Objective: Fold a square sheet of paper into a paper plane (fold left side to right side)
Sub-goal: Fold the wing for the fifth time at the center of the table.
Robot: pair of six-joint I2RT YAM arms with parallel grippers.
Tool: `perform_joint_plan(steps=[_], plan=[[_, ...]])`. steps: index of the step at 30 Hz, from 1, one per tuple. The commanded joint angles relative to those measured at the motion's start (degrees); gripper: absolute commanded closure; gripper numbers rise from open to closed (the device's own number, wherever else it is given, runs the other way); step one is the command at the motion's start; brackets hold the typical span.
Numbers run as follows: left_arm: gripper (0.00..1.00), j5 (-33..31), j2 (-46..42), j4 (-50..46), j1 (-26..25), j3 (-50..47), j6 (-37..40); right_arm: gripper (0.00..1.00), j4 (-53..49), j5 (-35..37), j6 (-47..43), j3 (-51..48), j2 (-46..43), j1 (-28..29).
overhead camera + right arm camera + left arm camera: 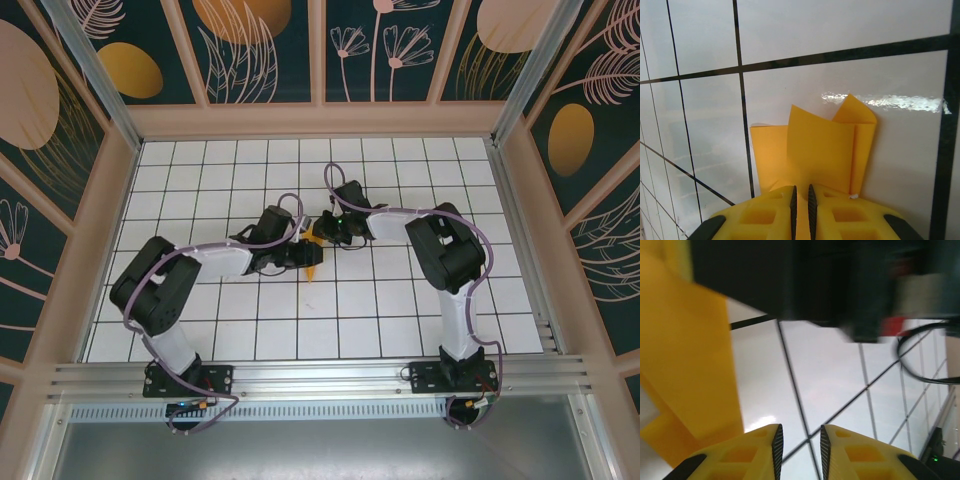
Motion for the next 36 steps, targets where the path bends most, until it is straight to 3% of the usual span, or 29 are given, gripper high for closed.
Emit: perform_joint_plan(steps=[1,9,15,23,36], plan=[[0.71,-0.87,2.77,1.46,0.08,-0.27,-0.35,0.8,-3.67,2.77,-1.49,-1.91,2.92,0.37],[0.72,0.46,5.07,2.65,-0.21,-2.78,-1.47,0.8,-3.78,1.89,-3.95,-0.4,0.95,-0.03],[0.73,-0.98,5.83,1.0,-0.22,-3.77,-1.67,0.79,-3.53,1.61,-7.13,-0.35,-6.33,-0.86],[0.77,-2.17,6.02,0.17,-0.21,-3.94,-1.69,0.86,-0.64,-2.28,-4.73,-10.28,-13.54,-0.5],[0.79,-2.84,6.19,-0.47,-0.24,-3.8,-1.69,0.89,5.26,-4.09,-1.56,-8.33,-7.5,1.96]])
